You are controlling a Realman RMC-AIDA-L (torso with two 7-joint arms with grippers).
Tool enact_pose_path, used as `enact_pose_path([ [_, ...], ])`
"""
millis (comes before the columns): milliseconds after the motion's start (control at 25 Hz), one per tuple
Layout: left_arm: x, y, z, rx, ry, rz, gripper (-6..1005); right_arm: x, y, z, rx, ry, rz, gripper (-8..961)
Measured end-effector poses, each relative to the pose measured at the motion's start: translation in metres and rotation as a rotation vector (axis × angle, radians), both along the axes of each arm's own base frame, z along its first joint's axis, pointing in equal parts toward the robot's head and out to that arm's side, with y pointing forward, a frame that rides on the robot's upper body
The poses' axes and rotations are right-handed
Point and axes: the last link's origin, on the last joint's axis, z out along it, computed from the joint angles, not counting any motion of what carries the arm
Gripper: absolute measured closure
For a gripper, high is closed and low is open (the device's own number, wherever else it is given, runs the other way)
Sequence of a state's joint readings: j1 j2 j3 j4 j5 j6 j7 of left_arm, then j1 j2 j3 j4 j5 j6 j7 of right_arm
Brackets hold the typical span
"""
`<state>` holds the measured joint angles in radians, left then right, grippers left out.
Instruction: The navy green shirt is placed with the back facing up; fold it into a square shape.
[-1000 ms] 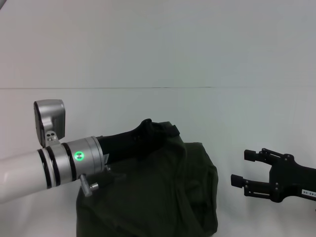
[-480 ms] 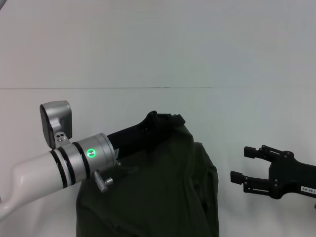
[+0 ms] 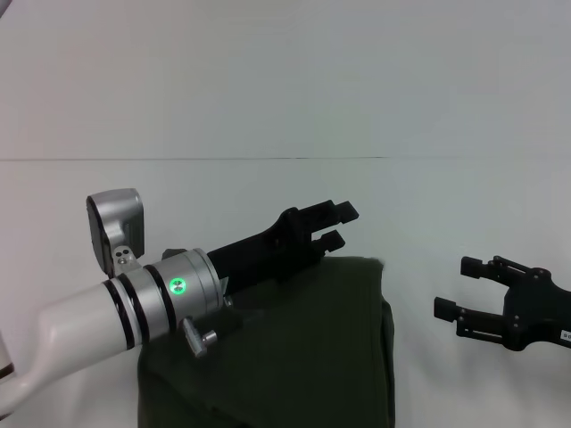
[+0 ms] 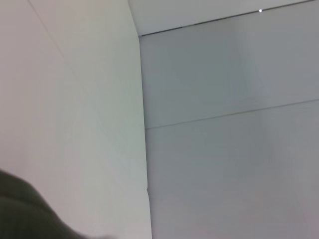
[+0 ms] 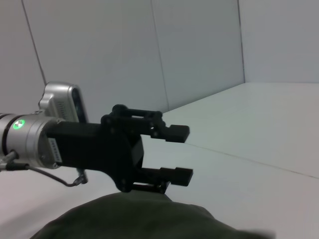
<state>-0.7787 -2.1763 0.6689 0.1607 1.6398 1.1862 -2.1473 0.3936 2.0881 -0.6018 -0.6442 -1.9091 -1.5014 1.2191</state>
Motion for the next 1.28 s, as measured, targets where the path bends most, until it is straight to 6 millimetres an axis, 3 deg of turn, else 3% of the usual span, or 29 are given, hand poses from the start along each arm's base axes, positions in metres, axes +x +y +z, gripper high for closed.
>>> enact_pose_path([
  [200,-0.003,-0.004,0.003,0.019,-0.015,-0.014,460,0.000,0.002,0.002,-0.004,0.018,-0.022,53],
  [400,-0.004,-0.015,0.030,0.121,-0.003,-0.241,350,-0.010,0.010,0.005,-0.053,0.055,-0.062,53],
  [600,-0.040,-0.033,0.073,0.227,0.111,-0.396,134,-0.038,0.016,0.002,-0.136,0.058,0.050,53],
  [840,-0.079,-0.060,0.114,0.237,0.312,-0.624,80,-0.063,0.017,-0.023,-0.220,0.019,0.222,53],
  [1000,-0.097,-0.078,0.128,0.302,0.474,-0.755,79,-0.060,0.006,-0.040,-0.218,0.031,0.278,53],
  [1280,-0.114,-0.099,0.126,0.460,0.632,-0.919,79,-0.026,-0.037,-0.061,-0.101,0.071,0.278,53],
])
